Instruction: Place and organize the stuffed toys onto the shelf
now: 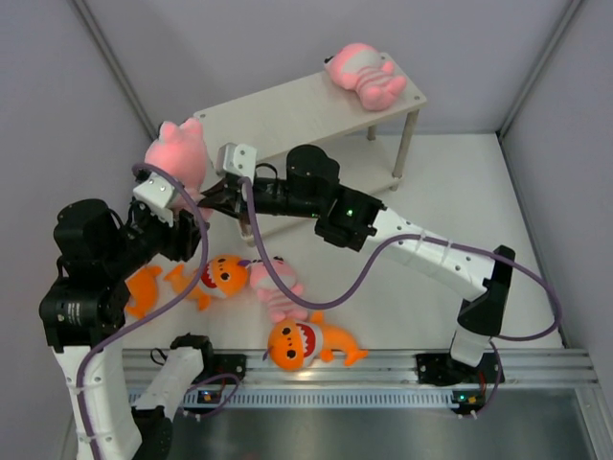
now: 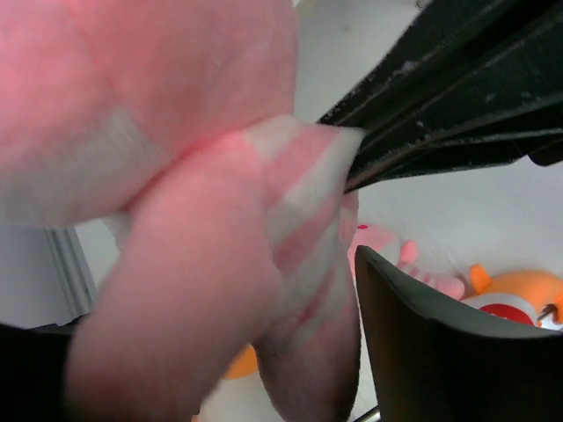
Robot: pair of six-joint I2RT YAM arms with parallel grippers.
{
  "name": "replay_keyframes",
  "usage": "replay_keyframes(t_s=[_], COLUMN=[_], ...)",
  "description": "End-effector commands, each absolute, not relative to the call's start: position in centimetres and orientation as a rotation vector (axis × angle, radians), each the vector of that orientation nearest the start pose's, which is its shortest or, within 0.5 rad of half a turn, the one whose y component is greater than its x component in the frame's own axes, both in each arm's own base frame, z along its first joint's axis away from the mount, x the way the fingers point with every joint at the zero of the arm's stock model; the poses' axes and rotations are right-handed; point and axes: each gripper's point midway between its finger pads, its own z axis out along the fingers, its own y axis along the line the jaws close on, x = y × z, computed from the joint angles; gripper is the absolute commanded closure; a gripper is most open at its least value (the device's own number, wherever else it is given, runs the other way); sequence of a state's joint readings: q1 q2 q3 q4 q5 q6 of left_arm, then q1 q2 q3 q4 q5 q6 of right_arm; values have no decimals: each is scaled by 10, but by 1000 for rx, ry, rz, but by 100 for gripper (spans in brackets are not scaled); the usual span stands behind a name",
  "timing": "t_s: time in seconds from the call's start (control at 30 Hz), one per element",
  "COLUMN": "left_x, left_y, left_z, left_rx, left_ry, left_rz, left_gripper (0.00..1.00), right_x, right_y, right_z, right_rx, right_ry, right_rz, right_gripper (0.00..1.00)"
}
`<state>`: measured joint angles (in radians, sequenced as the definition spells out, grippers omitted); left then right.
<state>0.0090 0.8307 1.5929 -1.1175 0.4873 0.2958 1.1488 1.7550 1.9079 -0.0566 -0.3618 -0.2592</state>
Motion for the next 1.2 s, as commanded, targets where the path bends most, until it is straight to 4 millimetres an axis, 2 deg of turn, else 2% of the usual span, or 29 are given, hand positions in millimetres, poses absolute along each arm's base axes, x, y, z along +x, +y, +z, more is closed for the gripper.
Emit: replay_keyframes(t_s=[0.0,0.03,0.17,0.2,0.27,0.3,0.33,0.4,0.43,0.5,0.67,0.7,0.73,0.83,0.87,0.9,0.93,1.0,1.07,1.17], left_x=[176,177,177,177,178,178,179,181,181,182,184,185,184,185,184,184,183,183,184,184], left_y=[-77,-73,-57,-54,-50,-49,-48,-47,-47,-46,-46,-46,-46,-45,-44,-44,-44,-44,-44,-45], left_z=[416,418,430,433,436,437,434,431,428,425,421,420,420,418,417,416,416,415,414,413], left_rx=[651,646,607,598,579,575,569,558,557,555,550,549,549,545,548,548,551,556,558,561], left_ry=[1717,1713,1695,1690,1691,1692,1703,1715,1722,1732,1744,1749,1748,1754,1754,1756,1752,1753,1756,1759], left_rz=[-262,-232,-118,-100,-73,-69,-69,-67,-70,-70,-71,-74,-73,-69,-67,-65,-62,-59,-61,-70], left_gripper=[31,16,2,1,1,1,1,1,1,2,1,2,1,1,1,1,1,2,1,1], right_x=[178,182,203,220,229,248,256,275,283,294,315,316,323,330,333,344,351,368,377,387], right_y=[508,502,478,468,462,451,452,445,449,448,459,460,466,470,469,465,458,445,436,427], right_z=[493,499,521,523,524,529,520,517,508,503,487,491,481,472,472,460,467,459,460,455], right_rx=[-1123,-1097,-978,-942,-943,-919,-939,-921,-919,-909,-878,-872,-870,-843,-817,-778,-718,-634,-595,-576], right_ry=[937,946,1001,1028,1055,1065,1081,1119,1142,1159,1198,1190,1215,1246,1253,1294,1296,1336,1349,1371], right_rz=[1014,1019,1104,1118,1215,1210,1234,1244,1245,1250,1416,1430,1443,1464,1470,1459,1437,1427,1417,1400], right_gripper=[100,100,100,100,100,100,100,100,100,100,100,100,100,99,95,91,91,90,87,73])
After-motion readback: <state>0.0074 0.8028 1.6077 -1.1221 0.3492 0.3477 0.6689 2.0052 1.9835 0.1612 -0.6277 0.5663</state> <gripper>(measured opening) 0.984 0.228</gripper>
